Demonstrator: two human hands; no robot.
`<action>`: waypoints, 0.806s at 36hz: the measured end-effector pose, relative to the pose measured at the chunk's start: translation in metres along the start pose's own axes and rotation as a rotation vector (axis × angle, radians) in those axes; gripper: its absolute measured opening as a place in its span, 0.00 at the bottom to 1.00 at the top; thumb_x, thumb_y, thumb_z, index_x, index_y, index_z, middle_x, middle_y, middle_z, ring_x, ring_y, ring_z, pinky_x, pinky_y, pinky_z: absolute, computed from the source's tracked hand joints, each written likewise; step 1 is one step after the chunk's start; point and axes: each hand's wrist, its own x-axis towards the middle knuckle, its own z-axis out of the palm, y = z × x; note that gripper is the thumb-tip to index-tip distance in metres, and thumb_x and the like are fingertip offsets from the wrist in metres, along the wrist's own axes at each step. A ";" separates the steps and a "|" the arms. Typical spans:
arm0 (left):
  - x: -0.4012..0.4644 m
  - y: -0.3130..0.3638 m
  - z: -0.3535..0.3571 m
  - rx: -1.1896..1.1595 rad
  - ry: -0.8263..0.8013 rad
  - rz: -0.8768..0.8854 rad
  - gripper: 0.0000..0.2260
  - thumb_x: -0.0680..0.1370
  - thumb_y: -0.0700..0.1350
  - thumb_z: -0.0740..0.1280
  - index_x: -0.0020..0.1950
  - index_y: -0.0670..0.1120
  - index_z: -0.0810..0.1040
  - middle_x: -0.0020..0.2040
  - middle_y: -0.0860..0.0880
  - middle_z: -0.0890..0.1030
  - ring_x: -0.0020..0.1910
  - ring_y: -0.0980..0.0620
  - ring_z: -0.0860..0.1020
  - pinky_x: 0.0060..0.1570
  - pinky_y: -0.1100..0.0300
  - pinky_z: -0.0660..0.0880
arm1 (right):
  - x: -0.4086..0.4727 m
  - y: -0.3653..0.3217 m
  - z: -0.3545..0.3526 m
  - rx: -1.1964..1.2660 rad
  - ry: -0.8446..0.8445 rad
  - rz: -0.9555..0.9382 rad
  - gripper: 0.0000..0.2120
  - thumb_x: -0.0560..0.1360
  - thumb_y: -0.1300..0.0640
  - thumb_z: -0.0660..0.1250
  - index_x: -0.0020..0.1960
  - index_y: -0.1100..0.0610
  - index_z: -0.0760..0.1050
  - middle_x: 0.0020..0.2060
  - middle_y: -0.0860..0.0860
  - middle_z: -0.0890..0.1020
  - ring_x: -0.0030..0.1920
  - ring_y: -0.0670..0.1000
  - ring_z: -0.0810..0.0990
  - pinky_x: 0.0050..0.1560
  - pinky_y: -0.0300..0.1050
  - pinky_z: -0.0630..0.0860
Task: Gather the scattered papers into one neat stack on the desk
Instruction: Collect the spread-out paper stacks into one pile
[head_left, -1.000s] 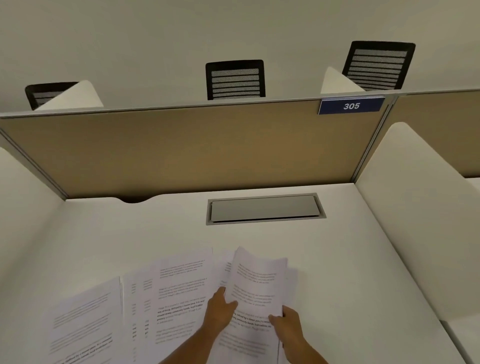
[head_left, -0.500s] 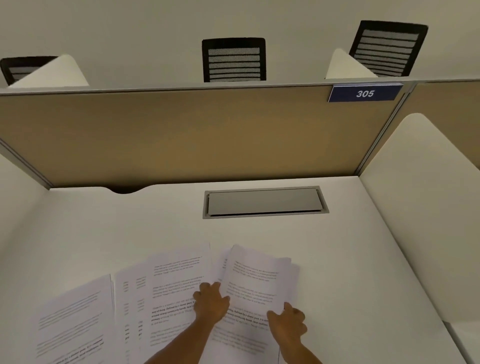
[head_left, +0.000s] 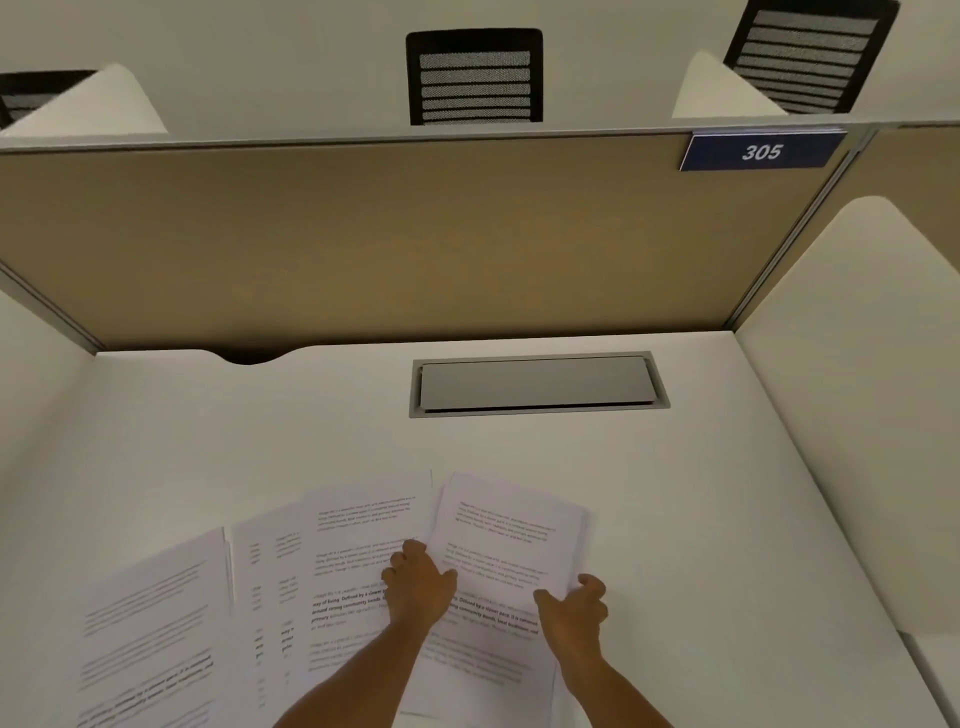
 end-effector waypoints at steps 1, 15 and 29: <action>0.000 0.000 0.000 -0.015 0.000 -0.007 0.31 0.74 0.52 0.71 0.71 0.43 0.62 0.68 0.41 0.71 0.67 0.39 0.68 0.64 0.46 0.71 | 0.000 -0.001 0.000 0.021 -0.014 0.004 0.33 0.74 0.59 0.72 0.72 0.57 0.56 0.70 0.61 0.62 0.63 0.62 0.72 0.63 0.58 0.76; -0.003 -0.004 -0.001 -0.176 -0.076 0.060 0.22 0.77 0.48 0.69 0.68 0.42 0.72 0.65 0.42 0.77 0.60 0.46 0.77 0.57 0.54 0.78 | 0.006 0.007 0.000 0.127 -0.071 0.078 0.14 0.72 0.61 0.70 0.56 0.64 0.76 0.49 0.58 0.82 0.46 0.57 0.82 0.49 0.51 0.81; -0.040 -0.018 -0.021 -0.375 -0.175 0.269 0.21 0.79 0.41 0.68 0.71 0.43 0.71 0.68 0.49 0.76 0.66 0.48 0.76 0.69 0.50 0.72 | 0.001 0.023 -0.010 0.068 -0.067 0.119 0.33 0.73 0.43 0.72 0.71 0.59 0.69 0.68 0.61 0.72 0.66 0.62 0.73 0.66 0.56 0.72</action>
